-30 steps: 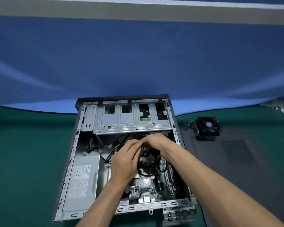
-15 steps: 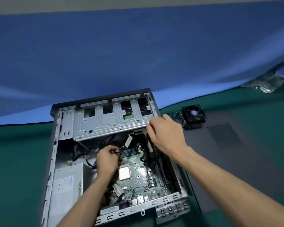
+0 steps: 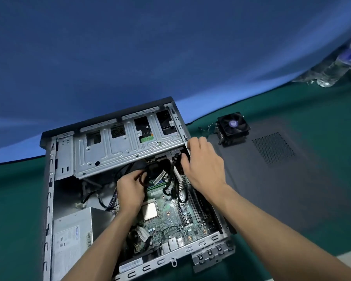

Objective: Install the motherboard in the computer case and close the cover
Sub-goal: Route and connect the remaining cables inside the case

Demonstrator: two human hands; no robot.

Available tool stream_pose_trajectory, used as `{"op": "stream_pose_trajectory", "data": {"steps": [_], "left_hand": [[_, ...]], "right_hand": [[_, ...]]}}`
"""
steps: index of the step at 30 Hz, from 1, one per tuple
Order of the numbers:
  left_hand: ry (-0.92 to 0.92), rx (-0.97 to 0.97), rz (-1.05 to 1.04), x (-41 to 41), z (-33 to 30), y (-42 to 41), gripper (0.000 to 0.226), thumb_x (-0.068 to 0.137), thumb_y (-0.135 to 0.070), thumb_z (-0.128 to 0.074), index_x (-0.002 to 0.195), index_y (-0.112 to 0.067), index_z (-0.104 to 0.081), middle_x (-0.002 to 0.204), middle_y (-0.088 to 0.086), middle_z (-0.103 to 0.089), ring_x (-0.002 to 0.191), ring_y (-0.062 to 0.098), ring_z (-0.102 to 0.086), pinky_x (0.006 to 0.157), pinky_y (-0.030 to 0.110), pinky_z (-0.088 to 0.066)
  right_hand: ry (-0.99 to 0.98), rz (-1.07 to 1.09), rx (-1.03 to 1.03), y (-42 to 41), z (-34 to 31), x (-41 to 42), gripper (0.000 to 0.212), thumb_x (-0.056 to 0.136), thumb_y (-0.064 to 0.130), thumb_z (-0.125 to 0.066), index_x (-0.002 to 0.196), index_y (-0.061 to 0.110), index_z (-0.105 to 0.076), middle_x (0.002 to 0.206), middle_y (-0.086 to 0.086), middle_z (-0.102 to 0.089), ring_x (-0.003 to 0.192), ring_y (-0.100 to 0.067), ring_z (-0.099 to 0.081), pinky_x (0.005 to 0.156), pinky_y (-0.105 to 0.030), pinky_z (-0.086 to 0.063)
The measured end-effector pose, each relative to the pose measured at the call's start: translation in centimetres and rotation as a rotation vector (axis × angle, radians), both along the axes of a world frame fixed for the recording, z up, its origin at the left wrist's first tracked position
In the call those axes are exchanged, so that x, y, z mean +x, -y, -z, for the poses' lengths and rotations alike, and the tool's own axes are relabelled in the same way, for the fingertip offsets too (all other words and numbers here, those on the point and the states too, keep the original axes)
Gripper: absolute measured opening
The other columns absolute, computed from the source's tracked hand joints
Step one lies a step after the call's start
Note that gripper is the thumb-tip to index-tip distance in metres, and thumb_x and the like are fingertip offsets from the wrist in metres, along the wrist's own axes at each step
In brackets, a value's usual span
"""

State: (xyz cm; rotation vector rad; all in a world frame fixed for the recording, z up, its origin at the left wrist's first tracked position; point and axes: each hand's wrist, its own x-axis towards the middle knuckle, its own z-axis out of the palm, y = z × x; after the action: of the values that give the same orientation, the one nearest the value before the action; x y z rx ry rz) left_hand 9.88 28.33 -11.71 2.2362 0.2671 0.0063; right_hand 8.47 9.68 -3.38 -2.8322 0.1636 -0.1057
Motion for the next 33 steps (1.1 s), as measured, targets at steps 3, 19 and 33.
{"op": "stream_pose_trajectory", "data": {"steps": [3, 19, 33], "left_hand": [[0.032, 0.072, 0.066, -0.1, 0.1, 0.2, 0.019, 0.088, -0.004, -0.061, 0.104, -0.005, -0.072, 0.091, 0.004, -0.072, 0.074, 0.014, -0.061, 0.070, 0.024, -0.047], [-0.067, 0.063, -0.072, 1.7, 2.0, 0.1, 0.013, 0.088, -0.001, -0.061, 0.093, 0.005, -0.072, 0.066, 0.006, -0.065, 0.042, 0.008, -0.039, 0.036, 0.015, -0.029], [-0.083, 0.069, -0.246, 1.6, 1.1, 0.8, 0.030, 0.082, -0.006, -0.070, 0.062, 0.014, -0.060, 0.047, 0.001, -0.043, 0.045, 0.012, -0.033, 0.048, 0.026, -0.028]], "right_hand": [[0.000, -0.002, 0.009, 0.0, 0.0, -0.1, 0.023, 0.097, 0.032, -0.040, 0.112, 0.014, -0.043, 0.105, -0.001, -0.045, 0.086, -0.015, -0.036, 0.059, -0.027, -0.032], [-0.017, 0.021, 0.061, 0.0, 0.1, 0.0, 0.018, 0.093, 0.027, -0.045, 0.106, 0.016, -0.043, 0.100, 0.001, -0.044, 0.082, -0.015, -0.039, 0.058, -0.027, -0.031], [0.003, 0.010, 0.069, 0.2, 0.2, 0.0, 0.019, 0.091, 0.027, -0.044, 0.106, 0.016, -0.043, 0.100, 0.001, -0.045, 0.082, -0.015, -0.041, 0.056, -0.026, -0.031]]}}
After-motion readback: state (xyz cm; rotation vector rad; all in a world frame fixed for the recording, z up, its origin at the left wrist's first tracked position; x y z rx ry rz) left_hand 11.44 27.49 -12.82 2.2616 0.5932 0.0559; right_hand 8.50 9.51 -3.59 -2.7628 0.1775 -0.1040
